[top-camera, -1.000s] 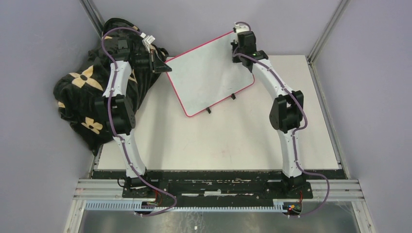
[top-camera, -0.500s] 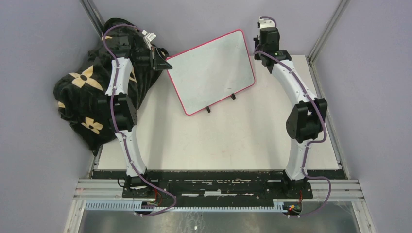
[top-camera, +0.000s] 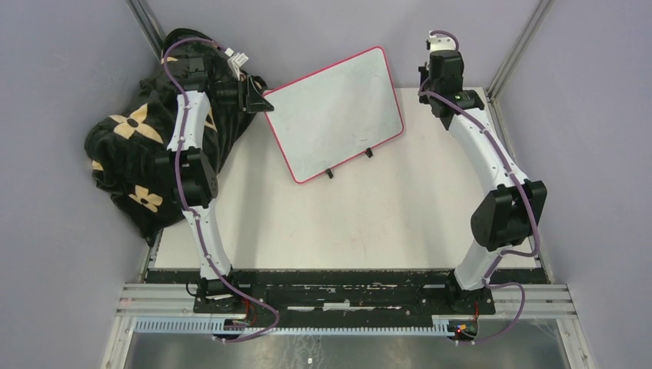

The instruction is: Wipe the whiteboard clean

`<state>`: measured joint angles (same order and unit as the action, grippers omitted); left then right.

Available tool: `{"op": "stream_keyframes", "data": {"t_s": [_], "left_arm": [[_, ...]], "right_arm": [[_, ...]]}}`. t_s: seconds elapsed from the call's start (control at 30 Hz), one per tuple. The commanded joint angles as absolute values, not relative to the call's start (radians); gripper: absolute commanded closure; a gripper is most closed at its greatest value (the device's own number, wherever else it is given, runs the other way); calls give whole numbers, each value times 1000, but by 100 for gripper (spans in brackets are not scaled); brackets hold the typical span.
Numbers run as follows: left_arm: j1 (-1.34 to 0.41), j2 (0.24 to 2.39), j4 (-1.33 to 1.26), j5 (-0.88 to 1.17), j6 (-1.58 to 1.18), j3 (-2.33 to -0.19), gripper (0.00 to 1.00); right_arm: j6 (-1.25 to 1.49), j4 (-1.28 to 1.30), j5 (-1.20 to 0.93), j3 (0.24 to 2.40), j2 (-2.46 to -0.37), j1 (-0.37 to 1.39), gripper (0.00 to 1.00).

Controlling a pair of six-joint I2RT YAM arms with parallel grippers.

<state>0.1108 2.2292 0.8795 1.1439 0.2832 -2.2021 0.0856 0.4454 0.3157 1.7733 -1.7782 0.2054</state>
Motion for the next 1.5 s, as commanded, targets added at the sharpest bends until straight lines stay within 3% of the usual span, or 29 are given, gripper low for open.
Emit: {"op": "stream_keyframes", "data": {"t_s": [0.0,0.1,0.37,0.43,0.8,1.13,1.33,1.47], "left_arm": [[115,2210,857,1092,313,-2222,40],[118,2201,853,1089,286,-2219,26],[151,2055,808,1111,257,-2068,11],[152,1995,813,1072,276,-1997,1],[133,1745,968,591,390,-1682,1],[39,1646,677,290,298,-1349,1],[8,1648,600,295,261,-1240,1],[7,1646,581,318,245,-1198,1]], "right_arm": [[73,465,327,1698,-1641,208,99],[76,471,332,1634,-1580,209,99],[119,499,347,1485,-1450,209,99],[141,544,343,1470,-1427,208,99],[289,889,237,1386,-1382,208,99],[334,940,183,1271,-1499,208,97],[342,927,135,1233,-1605,209,96],[343,897,107,1198,-1655,208,90]]}}
